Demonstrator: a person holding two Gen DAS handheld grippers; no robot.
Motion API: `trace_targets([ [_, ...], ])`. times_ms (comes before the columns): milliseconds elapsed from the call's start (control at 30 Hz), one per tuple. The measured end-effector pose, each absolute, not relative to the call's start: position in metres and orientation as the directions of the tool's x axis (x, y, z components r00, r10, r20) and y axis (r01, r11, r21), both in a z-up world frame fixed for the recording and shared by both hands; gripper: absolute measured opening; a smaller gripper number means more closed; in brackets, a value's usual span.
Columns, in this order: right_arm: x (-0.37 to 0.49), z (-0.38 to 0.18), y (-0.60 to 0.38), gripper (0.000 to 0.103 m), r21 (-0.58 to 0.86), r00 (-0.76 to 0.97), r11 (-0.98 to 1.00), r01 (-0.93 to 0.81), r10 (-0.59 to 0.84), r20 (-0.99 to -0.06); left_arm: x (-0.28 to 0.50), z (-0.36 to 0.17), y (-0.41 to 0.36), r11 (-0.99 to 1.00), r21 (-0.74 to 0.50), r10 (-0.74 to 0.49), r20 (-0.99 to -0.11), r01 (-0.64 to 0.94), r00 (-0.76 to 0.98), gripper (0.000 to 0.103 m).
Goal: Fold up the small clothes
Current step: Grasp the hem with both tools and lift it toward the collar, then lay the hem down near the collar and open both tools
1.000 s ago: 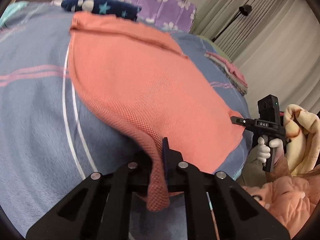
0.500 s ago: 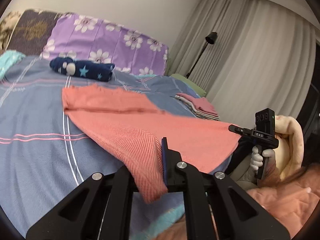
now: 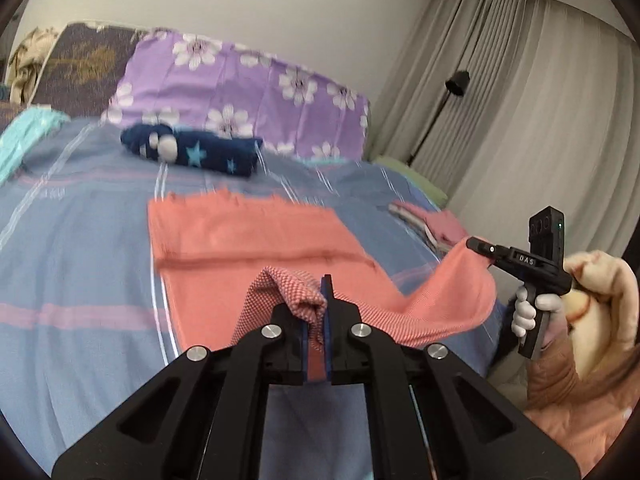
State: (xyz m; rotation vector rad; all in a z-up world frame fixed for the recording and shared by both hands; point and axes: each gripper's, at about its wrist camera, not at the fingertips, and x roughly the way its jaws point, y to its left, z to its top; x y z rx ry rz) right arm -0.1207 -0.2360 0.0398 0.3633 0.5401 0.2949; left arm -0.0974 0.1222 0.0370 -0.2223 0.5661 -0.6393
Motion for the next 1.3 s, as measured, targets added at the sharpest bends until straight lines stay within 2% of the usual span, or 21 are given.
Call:
trace_targets([
  [233,-0.035,0.055,-0.232,0.006,0.344,0.825,0.93,-0.131,0.295,-0.482,-0.017,0.06,0.126,0.838,-0.326,-0.544,-0.428,0.438,0.722,0.005],
  [400,0.052,0.022,-0.232,0.007,0.333,0.771,0.94,-0.068,0.262,-0.581,0.06,0.038,0.115,0.894,-0.279,-0.448,-0.508,0.352,0.736,0.005],
  [533,0.103,-0.03,-0.233,0.013,0.33,0.679,0.944,-0.016,0.253,-0.689,0.11,-0.007,0.106,0.927,-0.243,-0.375,-0.611,0.285,0.697,0.005],
  [600,0.111,-0.051,-0.237,0.021,0.334,0.648,0.942,0.02,0.242,-0.722,0.129,-0.034,0.107,0.946,-0.214,-0.323,-0.666,0.242,0.672,0.005],
  [667,0.108,-0.061,-0.246,0.024,0.349,0.648,0.937,0.028,0.249,-0.72,0.129,-0.046,0.113,0.96,-0.195,-0.279,-0.679,0.2,0.679,0.008],
  [733,0.097,-0.059,-0.254,0.034,0.327,0.671,0.945,0.018,0.231,-0.705,0.119,-0.045,0.116,0.956,-0.207,-0.293,-0.653,0.208,0.699,0.008],
  [933,0.063,-0.043,-0.263,0.041,0.189,0.717,0.981,-0.052,0.169,-0.676,0.081,-0.032,0.117,0.963,-0.141,-0.267,-0.62,0.23,0.738,0.021],
  [1067,0.047,-0.062,-0.227,0.052,-0.006,0.649,0.968,-0.25,0.163,-0.743,0.057,-0.032,0.116,0.954,-0.079,-0.273,-0.631,0.29,0.726,0.044],
  [1167,0.054,-0.084,-0.207,0.053,-0.111,0.614,0.951,-0.29,0.095,-0.784,0.07,-0.056,0.098,0.943,0.114,-0.141,-0.712,0.312,0.688,0.047],
  [1233,0.069,-0.091,-0.202,0.054,-0.146,0.629,0.951,-0.271,0.061,-0.775,0.085,-0.07,0.091,0.929,0.212,-0.058,-0.726,0.304,0.685,0.047],
  [1300,0.085,-0.089,-0.203,0.054,-0.146,0.652,0.96,-0.238,0.047,-0.757,0.104,-0.074,0.088,0.928,0.227,-0.043,-0.722,0.296,0.691,0.047],
])
